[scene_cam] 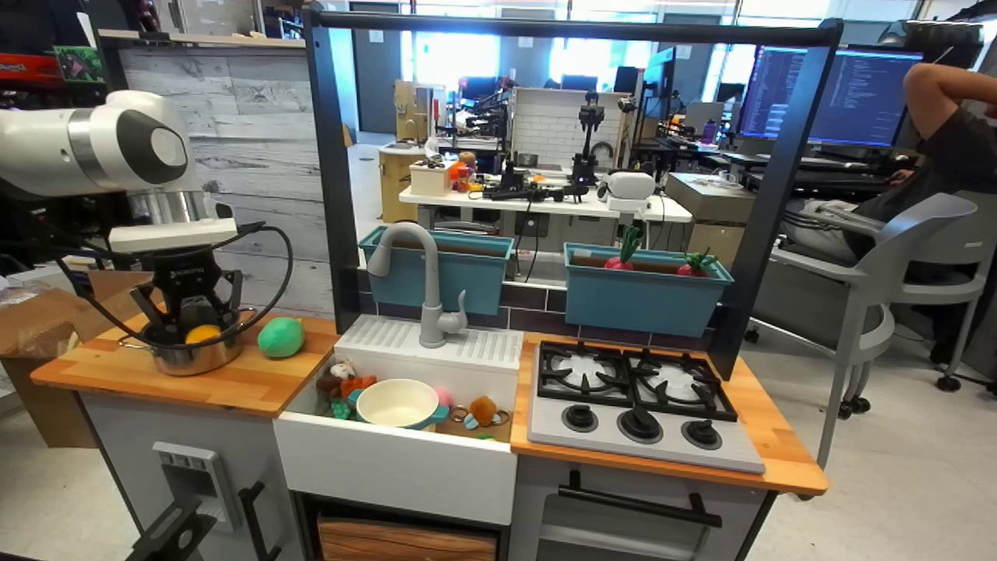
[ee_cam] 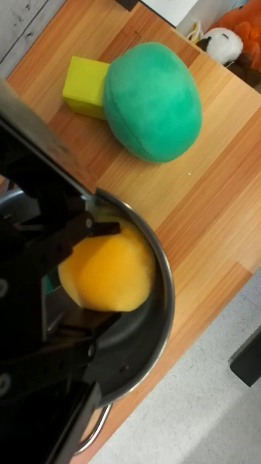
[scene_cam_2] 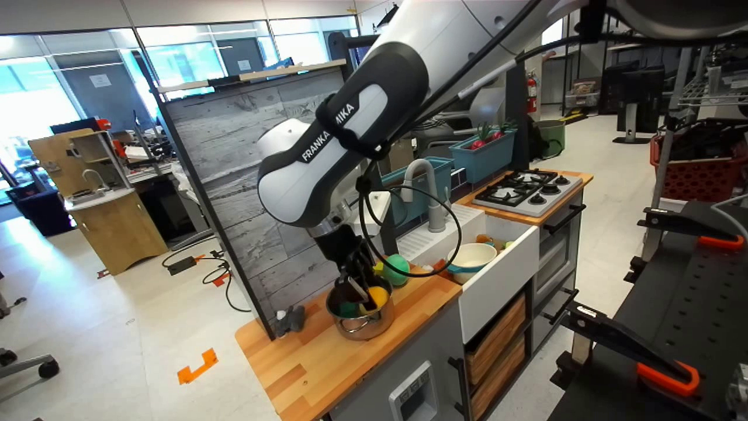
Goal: Remove the yellow plush toy from the silver pot
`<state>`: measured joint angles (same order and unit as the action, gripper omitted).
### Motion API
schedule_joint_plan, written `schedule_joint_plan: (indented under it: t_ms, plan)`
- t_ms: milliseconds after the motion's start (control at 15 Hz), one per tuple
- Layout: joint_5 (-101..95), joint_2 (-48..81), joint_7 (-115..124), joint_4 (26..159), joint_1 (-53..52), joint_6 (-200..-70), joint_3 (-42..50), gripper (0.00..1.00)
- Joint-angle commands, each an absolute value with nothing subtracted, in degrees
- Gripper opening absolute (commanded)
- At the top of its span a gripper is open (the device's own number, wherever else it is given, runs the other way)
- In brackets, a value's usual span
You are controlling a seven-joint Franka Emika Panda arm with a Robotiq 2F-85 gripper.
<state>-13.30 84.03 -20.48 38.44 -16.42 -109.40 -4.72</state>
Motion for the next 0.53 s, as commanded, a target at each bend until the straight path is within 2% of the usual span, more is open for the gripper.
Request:
schedule_joint_plan:
  t_ms: [0,200,267,400,467]
  plan:
    - [-12.7,85.5,-20.7,35.8,-16.0,-108.2,-5.0,0.20]
    - [-12.8,84.8,-20.7,36.4,-16.0,-108.5,-5.0,0.02]
    - [-12.9,84.4,-20.7,36.7,-16.0,-108.8,-5.0,0.01]
    - [-13.0,83.1,-20.5,37.6,-15.8,-109.6,-4.9,0.05]
    - [-13.1,82.2,-20.4,38.1,-15.7,-110.2,-4.9,0.02]
